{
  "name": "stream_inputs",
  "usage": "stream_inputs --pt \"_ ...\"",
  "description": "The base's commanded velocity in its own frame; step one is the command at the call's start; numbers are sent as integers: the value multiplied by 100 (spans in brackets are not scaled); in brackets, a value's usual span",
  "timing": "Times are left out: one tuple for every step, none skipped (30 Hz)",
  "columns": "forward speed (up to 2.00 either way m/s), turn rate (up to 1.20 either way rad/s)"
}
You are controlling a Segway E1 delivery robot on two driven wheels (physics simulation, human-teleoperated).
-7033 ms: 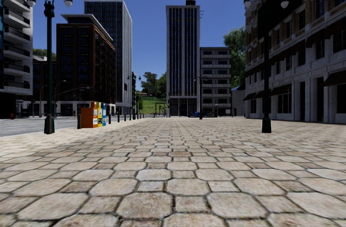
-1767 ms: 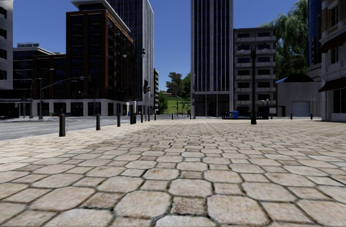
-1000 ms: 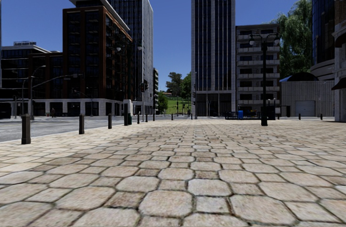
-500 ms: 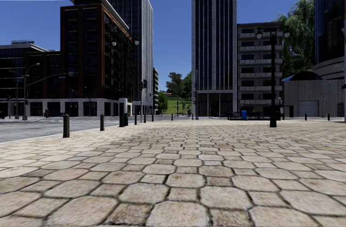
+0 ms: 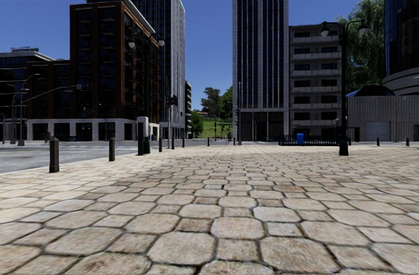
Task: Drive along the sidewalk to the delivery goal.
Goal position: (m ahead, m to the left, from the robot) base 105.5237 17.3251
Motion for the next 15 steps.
stream_inputs --pt "200 0" --pt "200 0" --pt "200 0" --pt "200 0" --pt "200 0" --pt "200 0" --pt "200 0" --pt "200 0" --pt "200 0" --pt "200 0" --pt "200 0" --pt "200 0" --pt "200 0" --pt "200 0" --pt "200 0"
